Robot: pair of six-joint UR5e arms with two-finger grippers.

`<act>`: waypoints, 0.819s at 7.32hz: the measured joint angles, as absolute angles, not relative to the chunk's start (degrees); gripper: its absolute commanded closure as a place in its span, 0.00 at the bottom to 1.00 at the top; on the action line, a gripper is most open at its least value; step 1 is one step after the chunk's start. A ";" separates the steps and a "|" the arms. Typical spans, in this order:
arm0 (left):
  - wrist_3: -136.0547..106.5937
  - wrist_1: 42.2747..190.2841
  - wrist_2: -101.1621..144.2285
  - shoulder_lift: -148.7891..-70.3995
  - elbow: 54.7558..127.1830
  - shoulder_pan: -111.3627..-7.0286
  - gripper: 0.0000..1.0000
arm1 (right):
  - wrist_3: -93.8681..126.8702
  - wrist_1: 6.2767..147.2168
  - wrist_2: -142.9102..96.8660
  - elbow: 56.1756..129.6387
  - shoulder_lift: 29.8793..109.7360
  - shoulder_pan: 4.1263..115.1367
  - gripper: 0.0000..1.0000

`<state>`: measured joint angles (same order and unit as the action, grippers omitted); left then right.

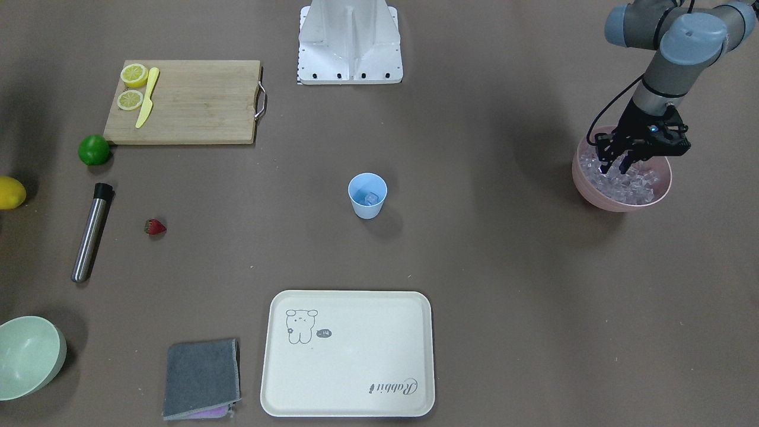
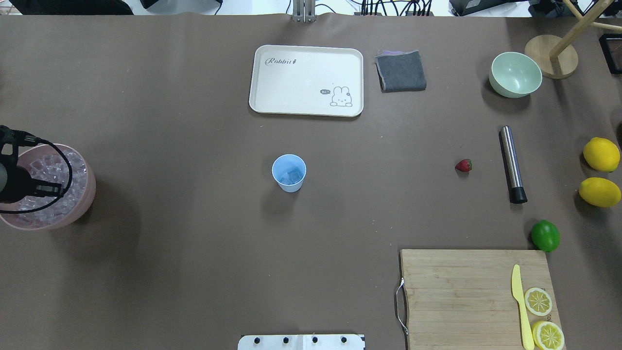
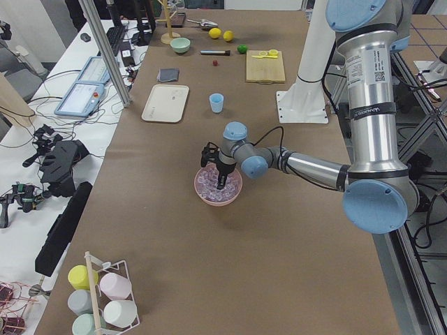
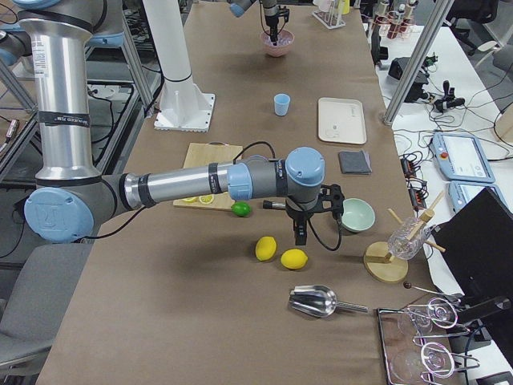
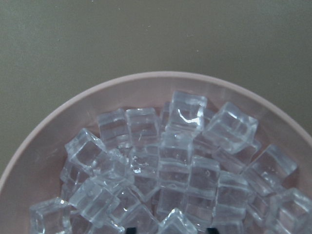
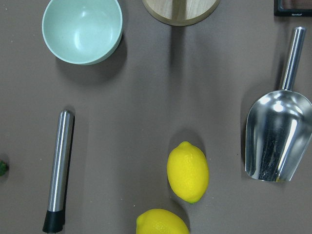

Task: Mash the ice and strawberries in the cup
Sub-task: 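Close the left gripper on an ice cube in the pink bowl, then lift the ice cube and carry it with the left gripper over the cup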

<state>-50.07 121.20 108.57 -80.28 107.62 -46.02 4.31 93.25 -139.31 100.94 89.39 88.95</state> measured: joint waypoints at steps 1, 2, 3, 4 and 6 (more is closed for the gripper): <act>-49.91 121.20 108.62 -80.23 107.79 -46.31 1.00 | 4.31 93.25 -139.31 100.97 89.36 88.95 0.00; -49.78 121.20 108.73 -79.97 108.26 -46.79 1.00 | 4.31 93.25 -139.31 100.97 89.30 88.94 0.00; -49.69 121.12 108.97 -79.25 109.43 -47.65 1.00 | 4.30 93.25 -139.31 100.96 89.22 88.89 0.00; -49.48 120.97 109.68 -78.34 110.97 -49.44 1.00 | 4.31 93.25 -139.31 100.95 89.17 88.78 0.00; -48.42 121.16 111.33 -77.95 113.24 -54.44 1.00 | 4.31 93.25 -139.40 100.92 89.07 88.57 0.00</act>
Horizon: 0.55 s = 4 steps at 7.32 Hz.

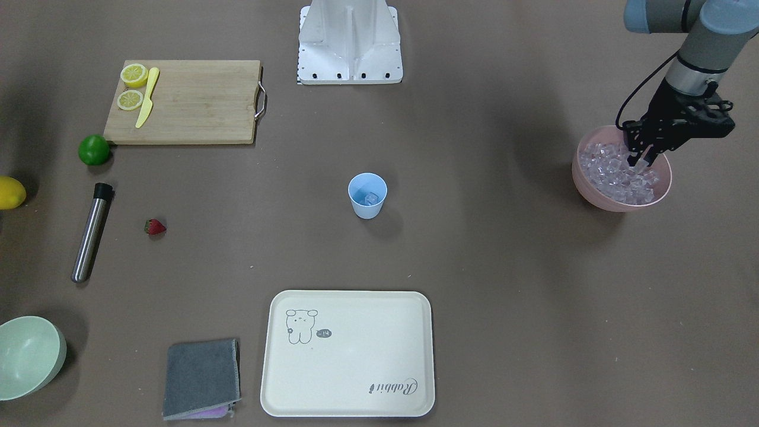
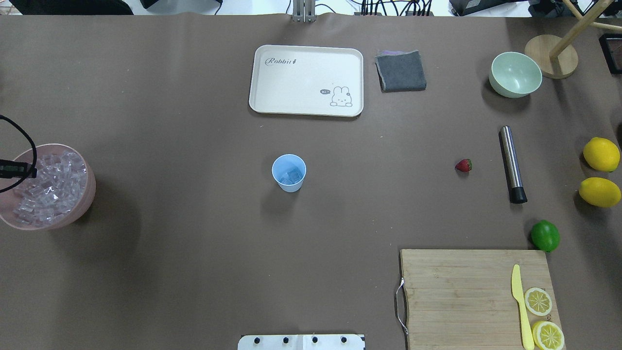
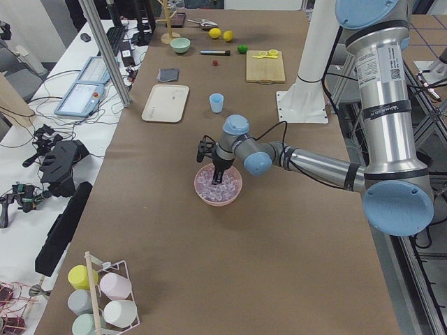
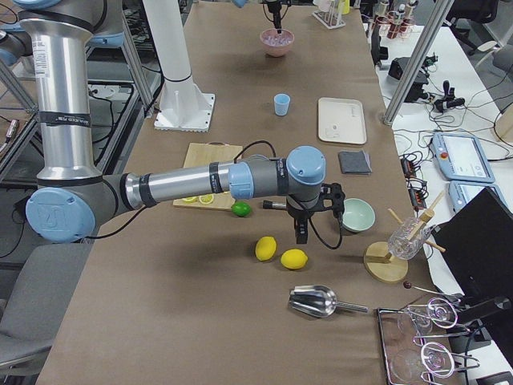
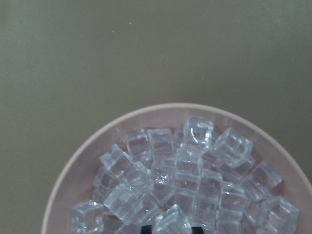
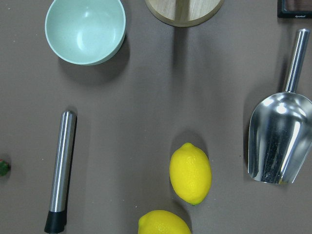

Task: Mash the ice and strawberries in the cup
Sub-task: 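Lift the ice cube and carry it with the left gripper over the cup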

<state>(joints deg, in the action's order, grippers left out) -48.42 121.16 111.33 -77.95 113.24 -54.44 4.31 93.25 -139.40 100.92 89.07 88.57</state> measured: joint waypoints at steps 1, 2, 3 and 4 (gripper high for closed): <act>-50.09 121.48 111.76 -80.15 113.98 -55.50 1.00 | 4.30 93.25 -139.53 100.94 89.07 88.55 0.00; -55.08 121.49 111.95 -85.39 113.92 -55.59 1.00 | 4.30 93.25 -139.65 100.97 89.09 88.52 0.00; -62.24 121.26 111.89 -92.41 112.90 -54.34 1.00 | 4.29 93.25 -139.71 101.00 89.11 88.51 0.00; -68.79 120.67 111.41 -99.12 111.21 -51.77 1.00 | 4.23 93.23 -139.73 101.04 89.11 88.50 0.00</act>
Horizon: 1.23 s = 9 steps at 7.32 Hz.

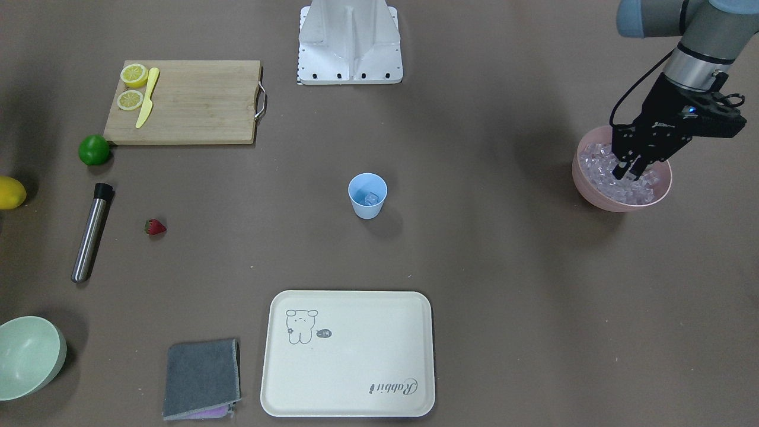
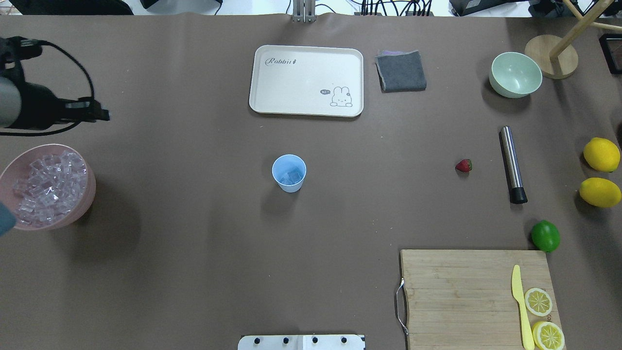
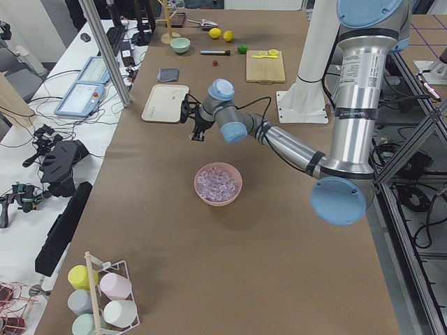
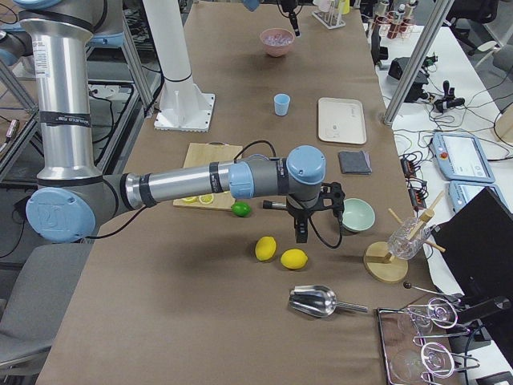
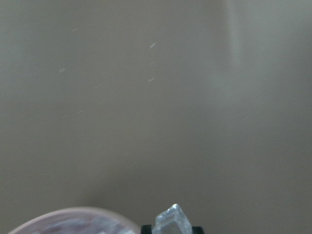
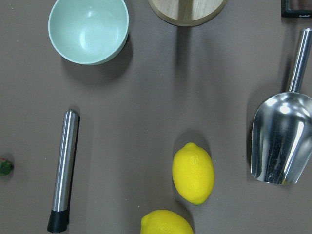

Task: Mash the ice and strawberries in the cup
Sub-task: 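Lift the ice cube and carry it with the left gripper over the cup, then open the left gripper to drop the ice cube into the cup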

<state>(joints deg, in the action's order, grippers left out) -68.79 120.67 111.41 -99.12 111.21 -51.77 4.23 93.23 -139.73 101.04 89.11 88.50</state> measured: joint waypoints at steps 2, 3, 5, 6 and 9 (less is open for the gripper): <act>-77.74 115.94 107.32 -111.39 108.31 -44.42 1.00 | 4.19 93.19 -139.62 101.06 89.07 88.51 0.00; -80.71 112.90 103.21 -116.19 107.38 -39.77 1.00 | 4.25 93.22 -139.47 101.03 88.98 88.50 0.00; -83.63 109.70 94.42 -122.41 104.29 -30.93 1.00 | 4.30 93.25 -139.27 100.93 88.88 88.51 0.00; -84.09 109.46 92.03 -123.69 102.79 -28.38 1.00 | 4.31 93.25 -139.24 100.93 88.88 88.51 0.00; -84.30 109.52 89.96 -127.23 97.39 -25.62 0.02 | 4.31 93.25 -139.30 100.94 88.97 88.51 0.00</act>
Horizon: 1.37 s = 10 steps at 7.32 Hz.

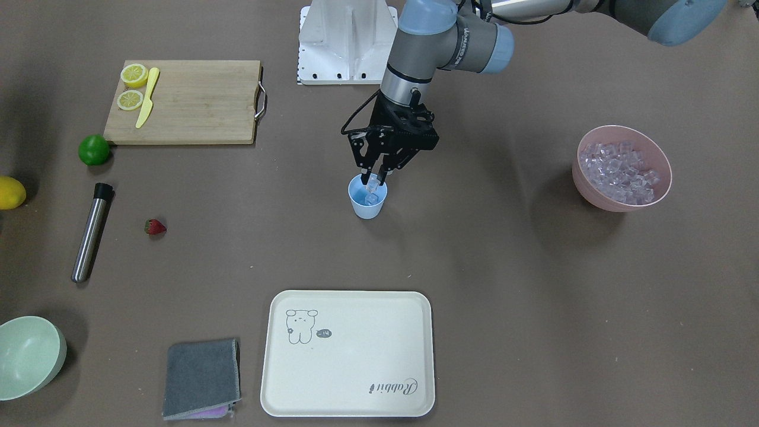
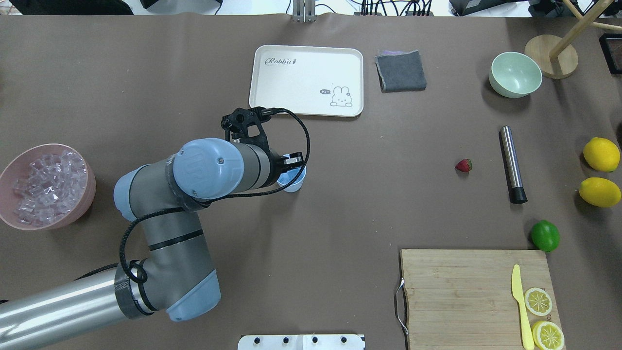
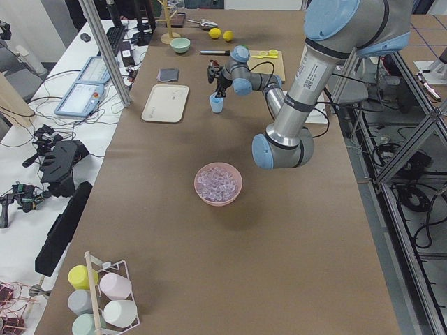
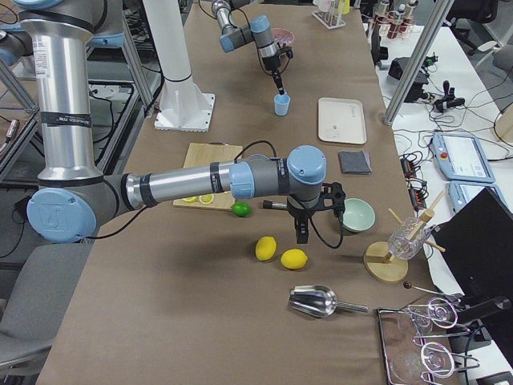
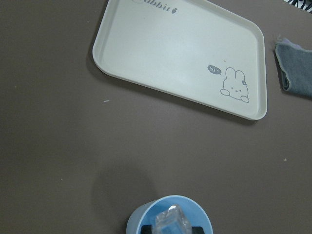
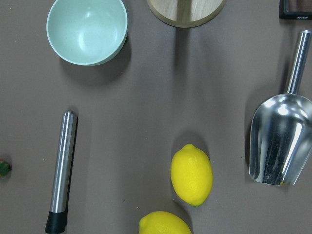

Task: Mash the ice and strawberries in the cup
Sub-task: 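Open the left gripper to drop the ice cube into the cup, then draw the left gripper back while the right gripper moves toward the strawberry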

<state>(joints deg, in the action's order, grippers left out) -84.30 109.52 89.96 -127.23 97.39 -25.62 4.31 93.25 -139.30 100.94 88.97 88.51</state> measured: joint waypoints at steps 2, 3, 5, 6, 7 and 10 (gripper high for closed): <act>-84.17 109.48 89.52 -127.83 96.72 -25.12 0.02 | 4.21 93.24 -139.36 100.95 89.14 88.51 0.00; -84.09 109.35 89.48 -127.85 97.17 -25.12 0.02 | 4.09 93.20 -139.40 101.00 89.16 88.51 0.00; -83.65 107.53 89.83 -126.69 100.89 -25.95 0.02 | 4.26 93.17 -139.45 101.65 87.85 88.24 0.00; -82.17 104.05 90.71 -125.08 104.34 -27.51 0.02 | 6.20 93.16 -139.40 102.44 85.61 87.02 0.00; -79.50 99.56 92.52 -123.32 107.85 -29.98 0.02 | 10.52 93.02 -139.00 103.04 82.55 84.19 0.00; -68.94 93.43 99.01 -114.53 114.31 -39.55 0.02 | 29.78 83.48 -132.35 103.94 77.12 69.56 0.00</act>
<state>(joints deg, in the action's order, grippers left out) -68.94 93.43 99.01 -114.53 114.31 -39.55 29.78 83.48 -132.35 103.94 77.12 69.56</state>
